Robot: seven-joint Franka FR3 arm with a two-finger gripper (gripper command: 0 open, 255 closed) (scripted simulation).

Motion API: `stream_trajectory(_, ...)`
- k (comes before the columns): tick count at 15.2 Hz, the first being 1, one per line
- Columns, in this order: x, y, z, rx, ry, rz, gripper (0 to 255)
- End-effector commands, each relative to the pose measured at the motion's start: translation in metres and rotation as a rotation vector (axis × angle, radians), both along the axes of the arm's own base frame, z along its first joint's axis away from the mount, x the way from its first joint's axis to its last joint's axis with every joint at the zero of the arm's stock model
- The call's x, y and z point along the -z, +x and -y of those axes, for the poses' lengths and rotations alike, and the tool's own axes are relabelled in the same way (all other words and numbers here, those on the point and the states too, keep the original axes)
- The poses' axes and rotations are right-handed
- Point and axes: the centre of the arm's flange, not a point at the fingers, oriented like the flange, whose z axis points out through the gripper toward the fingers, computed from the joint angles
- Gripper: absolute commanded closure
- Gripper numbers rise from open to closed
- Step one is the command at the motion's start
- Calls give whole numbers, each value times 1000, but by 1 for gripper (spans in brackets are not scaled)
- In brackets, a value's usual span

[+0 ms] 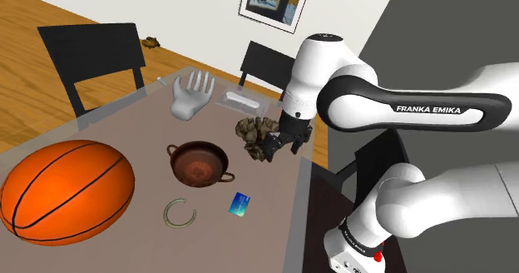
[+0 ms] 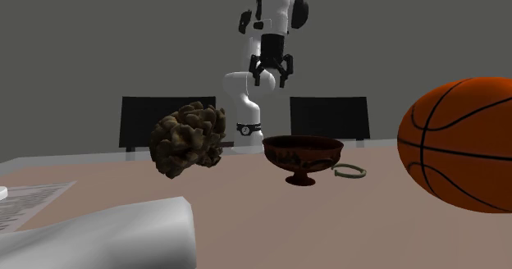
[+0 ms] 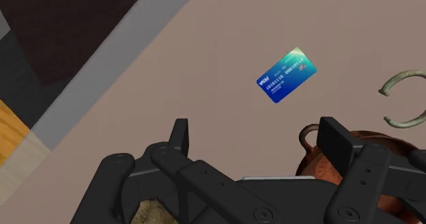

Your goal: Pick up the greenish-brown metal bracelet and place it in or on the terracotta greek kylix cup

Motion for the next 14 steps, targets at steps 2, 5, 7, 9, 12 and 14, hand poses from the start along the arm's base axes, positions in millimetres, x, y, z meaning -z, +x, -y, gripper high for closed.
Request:
stream_trajectory(2, 20, 8, -32, 38, 8, 13, 0)
stream_trajectory(5, 42, 19, -62, 73, 13, 24, 0)
stream_trajectory(7, 57, 26, -81, 97, 17, 31, 0)
stream_trajectory(9, 71, 34, -101, 120, 20, 38, 0)
stream_trajectory(12, 93, 48, -130, 156, 26, 48, 0)
stream_trajectory(14, 107, 57, -149, 180, 29, 55, 0)
